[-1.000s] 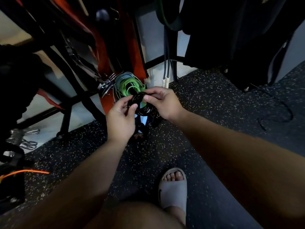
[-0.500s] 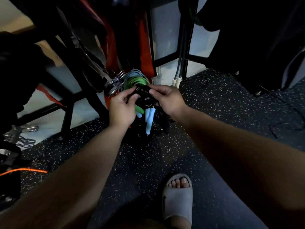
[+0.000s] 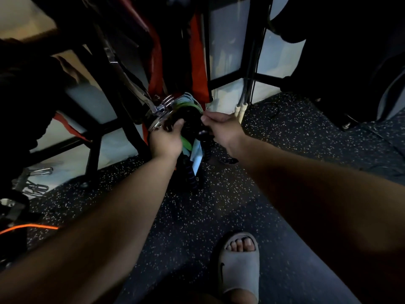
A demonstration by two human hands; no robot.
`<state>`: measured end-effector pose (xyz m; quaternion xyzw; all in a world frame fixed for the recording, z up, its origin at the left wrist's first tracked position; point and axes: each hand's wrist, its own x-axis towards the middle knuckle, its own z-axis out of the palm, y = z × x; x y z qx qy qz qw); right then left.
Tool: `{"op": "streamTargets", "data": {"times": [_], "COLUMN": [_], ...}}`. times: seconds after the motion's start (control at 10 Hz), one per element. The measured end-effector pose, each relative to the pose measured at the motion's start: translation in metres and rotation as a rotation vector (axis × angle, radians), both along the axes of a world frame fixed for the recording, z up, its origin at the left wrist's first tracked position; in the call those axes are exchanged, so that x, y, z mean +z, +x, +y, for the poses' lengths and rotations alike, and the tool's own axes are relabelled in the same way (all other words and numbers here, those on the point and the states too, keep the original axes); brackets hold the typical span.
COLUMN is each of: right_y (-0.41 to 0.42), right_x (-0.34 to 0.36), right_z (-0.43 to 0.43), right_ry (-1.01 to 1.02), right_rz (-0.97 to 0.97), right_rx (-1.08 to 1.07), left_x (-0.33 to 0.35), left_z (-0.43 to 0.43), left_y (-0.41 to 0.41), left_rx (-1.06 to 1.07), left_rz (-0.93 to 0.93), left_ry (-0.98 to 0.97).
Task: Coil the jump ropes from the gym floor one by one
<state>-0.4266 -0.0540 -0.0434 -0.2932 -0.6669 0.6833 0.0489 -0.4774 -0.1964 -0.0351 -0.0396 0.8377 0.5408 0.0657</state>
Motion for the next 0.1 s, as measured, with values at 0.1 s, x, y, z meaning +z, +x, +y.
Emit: {"op": "streamTargets", "data": {"times": [0.1], "right_y": [0.0267], "right_x": [0.0081], "right_z": [0.002], "right_ry": [0.028], "right_rz": [0.01], "right_rx": [-0.001], "left_x": [0.0025], "left_z": [-0.0099], "left_y": [0.0214], "left_rx": [0.075], "left_rz": [-0.061], "left_ry": [0.116]}}
